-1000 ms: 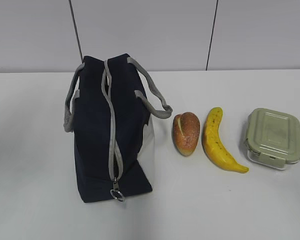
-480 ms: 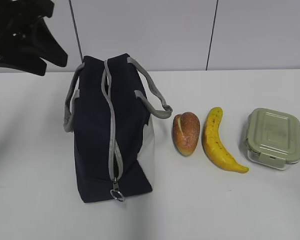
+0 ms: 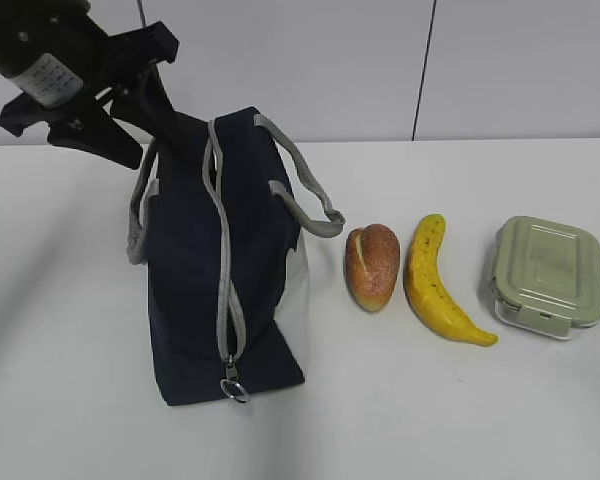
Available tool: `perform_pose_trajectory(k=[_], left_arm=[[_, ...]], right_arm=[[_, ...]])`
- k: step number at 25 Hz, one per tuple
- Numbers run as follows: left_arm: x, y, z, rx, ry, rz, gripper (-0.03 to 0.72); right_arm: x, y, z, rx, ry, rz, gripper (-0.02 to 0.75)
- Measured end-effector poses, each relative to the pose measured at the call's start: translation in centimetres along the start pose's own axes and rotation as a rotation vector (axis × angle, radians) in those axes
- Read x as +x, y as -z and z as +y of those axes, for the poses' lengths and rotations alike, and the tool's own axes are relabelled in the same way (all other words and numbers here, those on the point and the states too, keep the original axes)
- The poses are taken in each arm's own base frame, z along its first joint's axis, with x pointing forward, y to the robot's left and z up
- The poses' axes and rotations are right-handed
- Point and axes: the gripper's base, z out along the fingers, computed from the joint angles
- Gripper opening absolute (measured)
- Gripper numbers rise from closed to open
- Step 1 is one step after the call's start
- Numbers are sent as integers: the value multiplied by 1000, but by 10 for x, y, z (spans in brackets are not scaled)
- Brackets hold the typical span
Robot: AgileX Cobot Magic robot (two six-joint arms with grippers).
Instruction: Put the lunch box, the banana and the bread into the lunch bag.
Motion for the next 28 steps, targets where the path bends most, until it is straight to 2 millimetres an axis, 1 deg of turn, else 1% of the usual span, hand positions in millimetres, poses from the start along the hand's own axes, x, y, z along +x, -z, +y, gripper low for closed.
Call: perform_pose_trajectory(k=[5, 8, 9, 11, 16, 17, 18, 28], left_arm=[[-2, -21, 7, -13, 21, 68, 393], [-2, -25, 9, -16, 25, 80, 390], [-2, -25, 9, -16, 25, 80, 378], [-2, -25, 9, -20, 22, 78, 325], [-2, -25, 10, -33, 15, 78, 62], [-2, -25, 11, -35, 14, 76, 23], [-2, -25, 11, -35, 14, 74, 7], [-5, -25, 11, -35, 12, 41, -2]], right_arm=[[0, 0, 0, 0, 0, 0, 437], [0, 0, 0, 0, 0, 0, 437], [0, 0, 0, 0, 0, 0, 438], [0, 0, 0, 0, 0, 0, 438], [0, 0, 0, 0, 0, 0, 437], [0, 0, 0, 0, 0, 0, 437], [0, 0, 0, 0, 0, 0, 437], [0, 0, 0, 0, 0, 0, 437]])
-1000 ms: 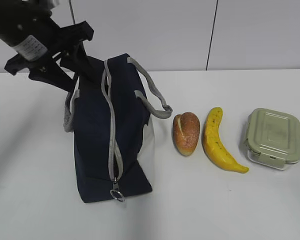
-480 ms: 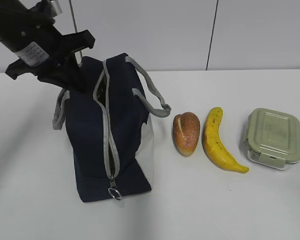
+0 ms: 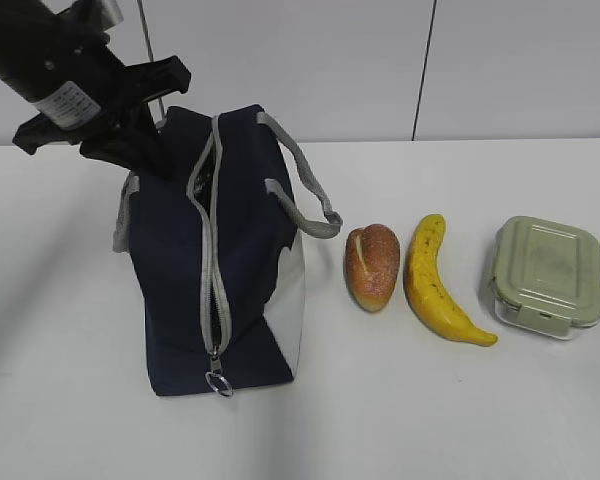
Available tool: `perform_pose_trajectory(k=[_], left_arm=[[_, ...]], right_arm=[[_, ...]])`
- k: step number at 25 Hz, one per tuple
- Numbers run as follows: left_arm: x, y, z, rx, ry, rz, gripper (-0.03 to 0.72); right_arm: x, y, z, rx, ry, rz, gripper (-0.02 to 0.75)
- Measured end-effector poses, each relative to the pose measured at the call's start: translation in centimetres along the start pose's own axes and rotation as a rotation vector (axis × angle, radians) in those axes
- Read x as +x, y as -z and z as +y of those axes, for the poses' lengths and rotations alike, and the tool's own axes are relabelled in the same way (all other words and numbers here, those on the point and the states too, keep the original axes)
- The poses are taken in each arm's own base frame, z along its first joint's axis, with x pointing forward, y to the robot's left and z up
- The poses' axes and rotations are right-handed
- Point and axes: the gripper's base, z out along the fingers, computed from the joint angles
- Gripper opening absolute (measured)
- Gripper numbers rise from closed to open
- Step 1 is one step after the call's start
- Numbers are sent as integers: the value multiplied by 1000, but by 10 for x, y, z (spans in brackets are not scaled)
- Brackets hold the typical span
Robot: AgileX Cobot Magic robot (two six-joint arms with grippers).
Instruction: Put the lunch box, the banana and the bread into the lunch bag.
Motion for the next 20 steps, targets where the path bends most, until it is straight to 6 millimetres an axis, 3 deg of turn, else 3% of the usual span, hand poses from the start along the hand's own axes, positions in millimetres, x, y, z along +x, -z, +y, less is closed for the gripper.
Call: perform_pose_trajectory(k=[16, 20], left_arm=[[2, 0, -1, 0, -2, 20, -3], [2, 0, -1, 0, -2, 21, -3]], right_arm=[[-1, 0, 7, -82, -38, 7, 438], [-14, -21, 10, -94, -46, 142, 437]])
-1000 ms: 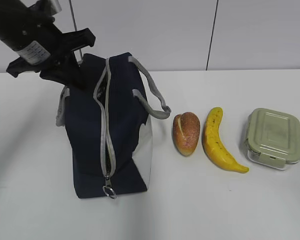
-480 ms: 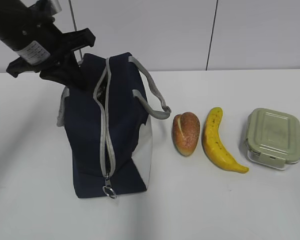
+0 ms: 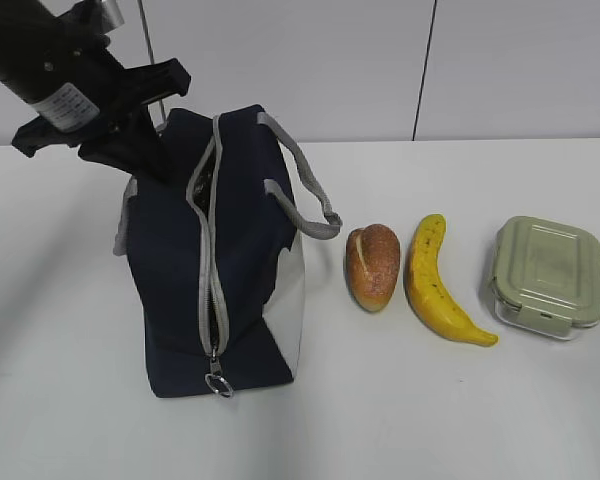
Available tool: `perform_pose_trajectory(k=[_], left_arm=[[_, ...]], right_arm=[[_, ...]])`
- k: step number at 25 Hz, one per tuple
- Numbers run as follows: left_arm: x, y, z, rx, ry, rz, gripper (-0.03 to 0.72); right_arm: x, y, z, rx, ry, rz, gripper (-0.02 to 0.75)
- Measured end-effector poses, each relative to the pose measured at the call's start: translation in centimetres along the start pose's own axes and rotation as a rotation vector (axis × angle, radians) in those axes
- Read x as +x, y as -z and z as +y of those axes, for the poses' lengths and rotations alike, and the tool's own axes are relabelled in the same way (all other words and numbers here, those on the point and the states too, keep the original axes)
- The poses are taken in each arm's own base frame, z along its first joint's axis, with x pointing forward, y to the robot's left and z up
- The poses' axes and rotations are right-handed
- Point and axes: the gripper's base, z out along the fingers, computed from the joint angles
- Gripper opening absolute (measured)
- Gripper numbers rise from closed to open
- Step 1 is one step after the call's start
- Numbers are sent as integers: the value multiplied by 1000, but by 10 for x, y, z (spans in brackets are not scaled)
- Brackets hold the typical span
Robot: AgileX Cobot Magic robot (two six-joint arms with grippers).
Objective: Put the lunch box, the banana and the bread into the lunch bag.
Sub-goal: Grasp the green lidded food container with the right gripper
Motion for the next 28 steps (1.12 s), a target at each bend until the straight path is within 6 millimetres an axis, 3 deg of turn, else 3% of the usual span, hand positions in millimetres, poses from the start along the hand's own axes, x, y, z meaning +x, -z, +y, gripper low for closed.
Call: perform_pose_trajectory(k=[8, 17, 28], left_arm=[[0, 0, 0, -2, -1, 0, -3], [0, 0, 0, -2, -1, 2, -3], [0, 0, 0, -3, -2, 3, -3]], right_arm=[[-46, -67, 7, -75, 6, 183, 438], [-71, -141, 7, -86, 19, 253, 437], [-86, -193, -31, -71, -140, 292, 437]])
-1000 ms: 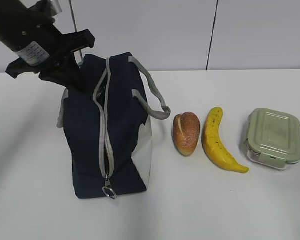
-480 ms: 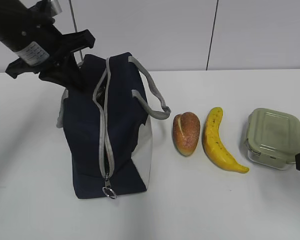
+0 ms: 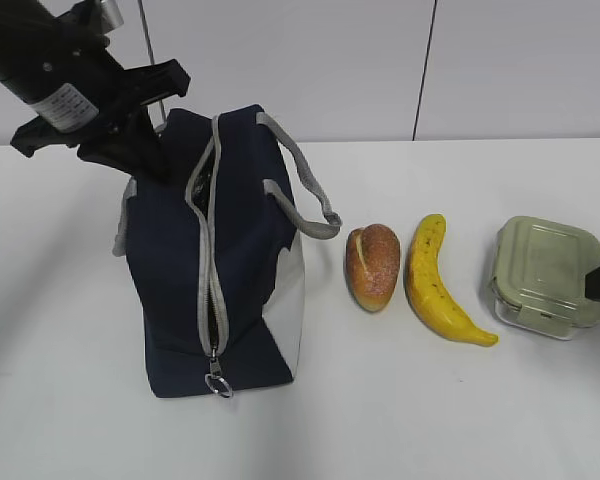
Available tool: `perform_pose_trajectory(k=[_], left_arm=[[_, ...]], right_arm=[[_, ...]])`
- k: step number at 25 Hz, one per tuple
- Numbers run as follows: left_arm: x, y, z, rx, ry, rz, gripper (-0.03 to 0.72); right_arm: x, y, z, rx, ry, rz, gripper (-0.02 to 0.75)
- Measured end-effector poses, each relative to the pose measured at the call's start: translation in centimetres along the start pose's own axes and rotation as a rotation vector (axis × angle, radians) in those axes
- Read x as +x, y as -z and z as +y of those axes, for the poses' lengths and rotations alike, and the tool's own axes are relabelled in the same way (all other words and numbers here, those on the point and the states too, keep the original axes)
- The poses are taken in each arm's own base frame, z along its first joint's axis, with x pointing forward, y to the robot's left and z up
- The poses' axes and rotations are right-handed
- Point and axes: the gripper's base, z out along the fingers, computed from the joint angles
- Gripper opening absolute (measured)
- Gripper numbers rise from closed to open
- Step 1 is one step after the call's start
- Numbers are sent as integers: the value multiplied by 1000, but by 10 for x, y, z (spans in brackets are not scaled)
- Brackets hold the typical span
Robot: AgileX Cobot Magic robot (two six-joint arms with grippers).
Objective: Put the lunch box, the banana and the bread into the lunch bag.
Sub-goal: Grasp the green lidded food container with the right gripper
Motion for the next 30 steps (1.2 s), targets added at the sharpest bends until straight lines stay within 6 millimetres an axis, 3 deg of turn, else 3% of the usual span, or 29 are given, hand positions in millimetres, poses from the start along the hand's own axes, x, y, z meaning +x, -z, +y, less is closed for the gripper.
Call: perform_pose_trajectory(k=[9, 20, 30], left_arm=[[0, 0, 0, -2, -1, 0, -3], [0, 0, 0, -2, -1, 0, -3], [0, 0, 0, -3, -2, 1, -3]], right_arm=[[-21, -32, -33, -51, -134, 54, 437], [-27, -61, -67, -157, -284, 107, 437], [-33, -82, -86, -236, -324, 154, 437]])
